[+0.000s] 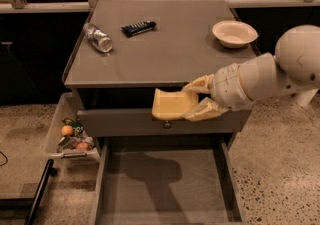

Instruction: Pick sponge from middle drawer and place on counter

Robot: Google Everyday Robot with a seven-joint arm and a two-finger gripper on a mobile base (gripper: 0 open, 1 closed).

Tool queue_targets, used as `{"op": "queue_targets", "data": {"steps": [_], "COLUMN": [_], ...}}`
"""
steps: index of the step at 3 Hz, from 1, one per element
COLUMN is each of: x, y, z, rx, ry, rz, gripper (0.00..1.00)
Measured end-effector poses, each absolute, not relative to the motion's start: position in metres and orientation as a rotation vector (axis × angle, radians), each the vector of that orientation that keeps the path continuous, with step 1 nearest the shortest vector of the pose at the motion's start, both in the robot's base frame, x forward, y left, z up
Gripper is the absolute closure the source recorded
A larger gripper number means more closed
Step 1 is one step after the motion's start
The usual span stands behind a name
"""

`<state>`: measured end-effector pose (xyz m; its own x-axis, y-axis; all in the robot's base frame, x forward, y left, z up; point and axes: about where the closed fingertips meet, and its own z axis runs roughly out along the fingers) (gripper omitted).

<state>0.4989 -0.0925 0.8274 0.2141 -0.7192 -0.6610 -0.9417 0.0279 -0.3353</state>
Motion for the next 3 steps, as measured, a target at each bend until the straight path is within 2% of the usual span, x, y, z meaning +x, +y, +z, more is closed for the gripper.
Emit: {"op": "queue_targets", "data": {"steps": [1, 3], "x": [0.515, 0.527], "y": [-0.085, -0.083], "z": [0.886, 0.89], "rx": [-1.745, -1.733], "ry": [1.496, 1.488], "rz": [0.313, 0.296], "gripper": [1.0, 1.0]}}
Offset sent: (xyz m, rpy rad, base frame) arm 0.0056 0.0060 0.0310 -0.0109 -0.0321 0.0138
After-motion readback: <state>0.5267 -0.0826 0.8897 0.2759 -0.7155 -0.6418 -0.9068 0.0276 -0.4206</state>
